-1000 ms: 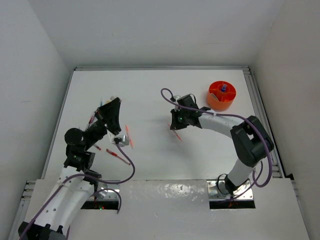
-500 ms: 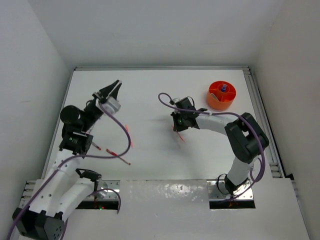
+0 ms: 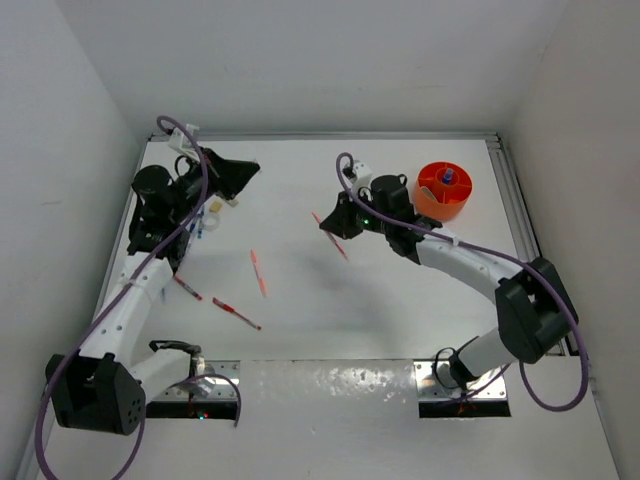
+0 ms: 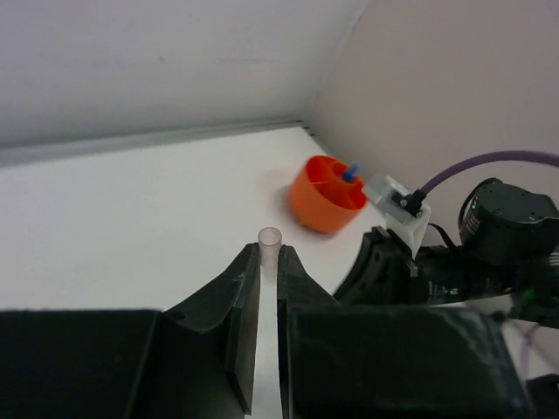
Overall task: Sort the stationery into containers
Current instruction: Close the pen cap on the pen.
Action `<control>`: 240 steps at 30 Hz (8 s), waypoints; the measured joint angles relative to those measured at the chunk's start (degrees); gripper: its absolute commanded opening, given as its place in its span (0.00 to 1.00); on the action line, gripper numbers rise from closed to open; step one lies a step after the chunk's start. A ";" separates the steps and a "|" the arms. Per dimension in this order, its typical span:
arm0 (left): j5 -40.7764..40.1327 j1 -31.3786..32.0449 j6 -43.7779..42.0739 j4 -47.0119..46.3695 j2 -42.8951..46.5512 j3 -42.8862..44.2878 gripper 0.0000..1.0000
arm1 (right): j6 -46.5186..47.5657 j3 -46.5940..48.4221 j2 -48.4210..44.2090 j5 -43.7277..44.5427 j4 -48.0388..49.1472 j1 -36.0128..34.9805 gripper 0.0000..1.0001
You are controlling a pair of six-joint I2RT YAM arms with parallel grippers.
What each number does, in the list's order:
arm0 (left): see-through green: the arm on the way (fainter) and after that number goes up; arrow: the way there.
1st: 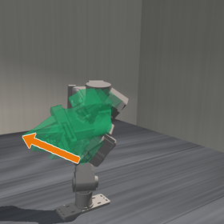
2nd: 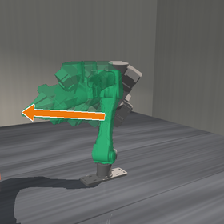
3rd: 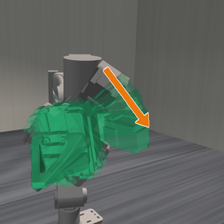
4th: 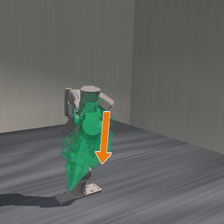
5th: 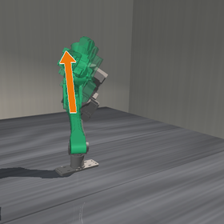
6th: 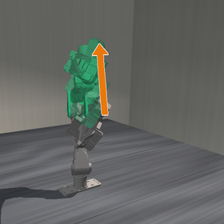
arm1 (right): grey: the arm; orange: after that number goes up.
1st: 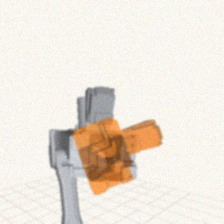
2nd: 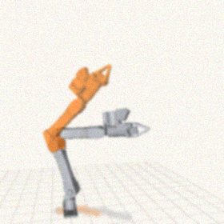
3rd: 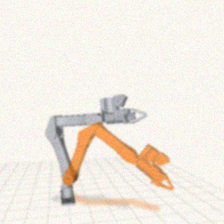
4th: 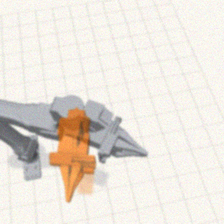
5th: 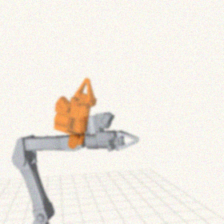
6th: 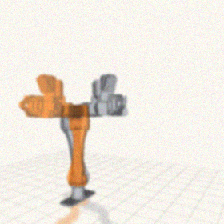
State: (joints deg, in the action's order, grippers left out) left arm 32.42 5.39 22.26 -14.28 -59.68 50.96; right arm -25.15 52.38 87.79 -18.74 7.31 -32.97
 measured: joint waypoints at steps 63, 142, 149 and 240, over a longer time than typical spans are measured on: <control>-14.91 22.69 -119.93 -13.57 16.81 -31.85 0.00 | -6.43 4.98 -8.72 -4.66 1.05 -8.00 0.00; -14.58 24.57 -135.25 -12.07 17.86 -34.34 0.00 | -5.55 8.74 -3.61 -5.92 1.51 -10.38 0.00; -13.16 24.57 -136.04 -13.07 17.33 -34.82 0.00 | -7.98 8.76 -2.95 -5.95 2.69 -10.40 0.00; -2.10 20.65 -130.07 -7.17 1.29 -37.94 0.00 | -17.92 17.62 13.73 -8.33 -4.66 -5.20 0.32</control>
State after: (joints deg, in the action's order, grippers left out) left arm 30.33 26.04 -107.81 -21.45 -58.39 13.02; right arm -43.07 70.00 101.51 -27.07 2.66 -38.17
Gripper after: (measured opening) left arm 0.077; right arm 0.263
